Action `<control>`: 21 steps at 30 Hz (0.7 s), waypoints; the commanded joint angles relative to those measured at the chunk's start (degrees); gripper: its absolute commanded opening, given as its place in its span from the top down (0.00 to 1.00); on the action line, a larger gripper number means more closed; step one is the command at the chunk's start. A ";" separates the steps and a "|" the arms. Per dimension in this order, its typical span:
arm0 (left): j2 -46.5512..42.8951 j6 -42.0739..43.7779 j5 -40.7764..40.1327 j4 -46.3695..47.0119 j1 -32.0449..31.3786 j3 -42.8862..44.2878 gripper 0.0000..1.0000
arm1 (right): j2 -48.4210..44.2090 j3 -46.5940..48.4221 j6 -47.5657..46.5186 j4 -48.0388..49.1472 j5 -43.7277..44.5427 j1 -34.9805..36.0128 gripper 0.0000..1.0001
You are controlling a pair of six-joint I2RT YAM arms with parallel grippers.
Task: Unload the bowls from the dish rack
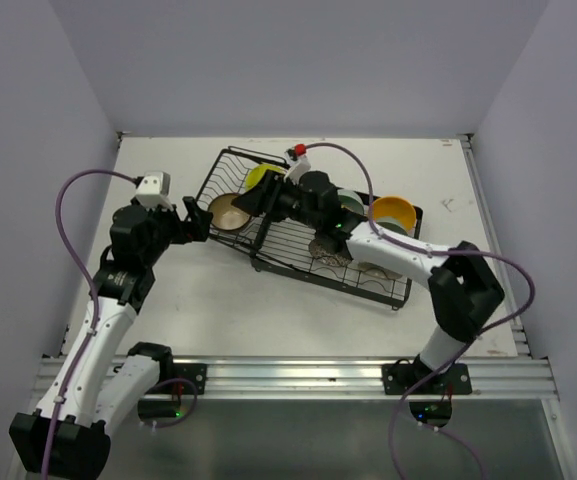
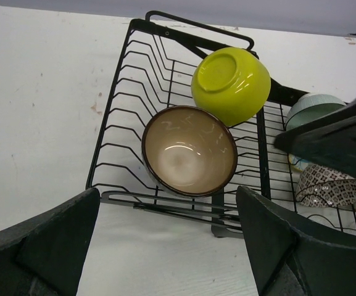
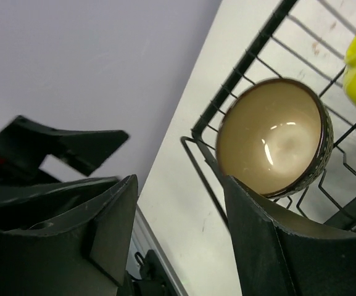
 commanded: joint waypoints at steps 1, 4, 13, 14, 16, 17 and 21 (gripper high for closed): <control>1.63 -0.30 0.00 2.42 -0.35 1.31 0.05 | -11.36 -1.52 -8.79 -7.15 6.47 0.14 0.39; 4.43 -1.17 1.66 3.30 -0.35 1.92 0.12 | -17.77 -3.89 -12.57 -12.59 9.80 0.05 0.39; 14.89 -4.69 1.67 0.76 -0.35 7.02 0.21 | -32.82 -14.87 -18.73 -19.03 17.81 0.05 0.39; 15.52 -4.87 1.23 0.41 -0.35 7.98 0.22 | -34.13 -15.85 -18.99 -19.21 18.86 -0.04 0.38; 17.44 -5.22 1.23 0.40 -0.35 8.87 0.24 | -37.21 -18.39 -19.61 -19.73 19.66 -0.21 0.38; 18.15 -5.31 1.32 0.23 -0.35 9.22 0.26 | -38.01 -19.10 -19.79 -20.00 19.92 -0.30 0.38; 22.20 -5.66 1.41 -2.23 -0.35 12.82 0.31 | -41.09 -21.74 -20.75 -21.05 20.63 -0.74 0.38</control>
